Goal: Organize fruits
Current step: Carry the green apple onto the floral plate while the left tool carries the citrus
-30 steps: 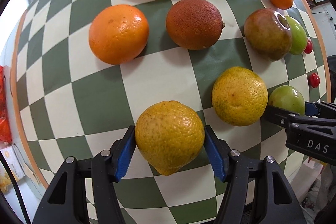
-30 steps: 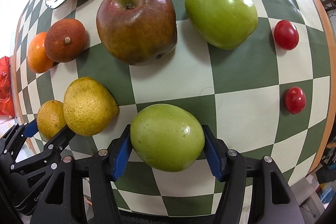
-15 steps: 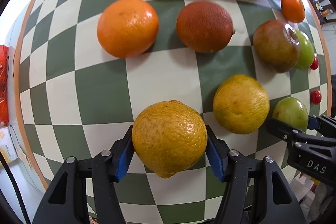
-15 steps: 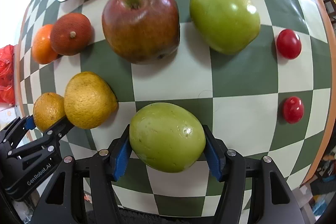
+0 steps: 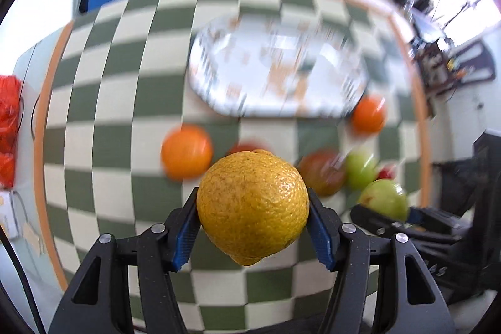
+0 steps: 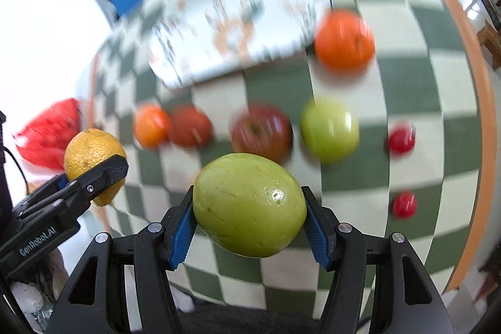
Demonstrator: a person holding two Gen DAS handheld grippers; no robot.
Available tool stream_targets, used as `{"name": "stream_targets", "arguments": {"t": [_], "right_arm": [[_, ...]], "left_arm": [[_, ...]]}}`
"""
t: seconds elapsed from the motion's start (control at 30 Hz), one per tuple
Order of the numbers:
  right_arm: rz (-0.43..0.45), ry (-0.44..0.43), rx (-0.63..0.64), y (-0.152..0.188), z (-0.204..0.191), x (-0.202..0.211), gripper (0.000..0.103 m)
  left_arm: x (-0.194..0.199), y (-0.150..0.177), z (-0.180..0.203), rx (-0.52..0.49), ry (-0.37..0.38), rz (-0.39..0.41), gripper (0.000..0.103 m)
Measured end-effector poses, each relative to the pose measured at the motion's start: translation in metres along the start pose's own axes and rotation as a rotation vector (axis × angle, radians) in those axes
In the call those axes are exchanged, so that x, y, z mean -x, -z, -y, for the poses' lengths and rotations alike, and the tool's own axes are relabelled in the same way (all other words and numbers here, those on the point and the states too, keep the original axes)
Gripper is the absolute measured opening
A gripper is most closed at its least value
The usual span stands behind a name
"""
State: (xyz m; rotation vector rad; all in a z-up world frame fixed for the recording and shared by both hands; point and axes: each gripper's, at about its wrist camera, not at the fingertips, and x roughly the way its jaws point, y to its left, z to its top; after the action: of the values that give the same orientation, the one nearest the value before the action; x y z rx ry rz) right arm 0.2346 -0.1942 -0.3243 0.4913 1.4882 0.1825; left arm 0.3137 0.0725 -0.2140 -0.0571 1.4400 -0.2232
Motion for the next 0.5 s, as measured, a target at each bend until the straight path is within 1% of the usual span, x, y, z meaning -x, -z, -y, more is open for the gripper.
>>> {"name": "stream_targets", "arguments": {"t": [0.03,0.07,0.13,0.2,0.3,0.37,0.47,0.5], "right_arm": [[0.023,-0.015,0.004,-0.013,-0.003,0.009,0.064],[0.038,-0.025,0.009,-0.029,-0.006,0.017,0.064],[0.068,-0.030,0.020,-0.060,-0.010,0.025,0.064],[0.089,-0.013,0.033,-0.095,-0.014,0.019,0.064],[0.087,0.033,0.064,-0.140,-0.027,-0.007,0.064],[0.078,0.075,0.092,-0.163,-0.030,-0.024,0.064],[0.055,0.121,0.123,-0.192,-0.028,-0.051,0.064],[0.042,0.128,0.134,-0.200,-0.029,-0.058,0.064]], "left_arm": [[-0.017,-0.008,0.040,0.013,0.014,0.012,0.059],[-0.027,-0.020,0.068,0.027,0.025,0.020,0.059],[-0.034,-0.060,0.080,0.043,0.043,0.022,0.059],[-0.049,-0.092,0.084,0.063,0.043,0.011,0.059],[-0.086,-0.136,0.083,0.086,0.037,-0.049,0.060],[-0.111,-0.156,0.077,0.110,0.042,-0.104,0.060],[-0.148,-0.179,0.068,0.168,0.075,-0.193,0.059],[-0.159,-0.184,0.063,0.187,0.098,-0.221,0.059]]}}
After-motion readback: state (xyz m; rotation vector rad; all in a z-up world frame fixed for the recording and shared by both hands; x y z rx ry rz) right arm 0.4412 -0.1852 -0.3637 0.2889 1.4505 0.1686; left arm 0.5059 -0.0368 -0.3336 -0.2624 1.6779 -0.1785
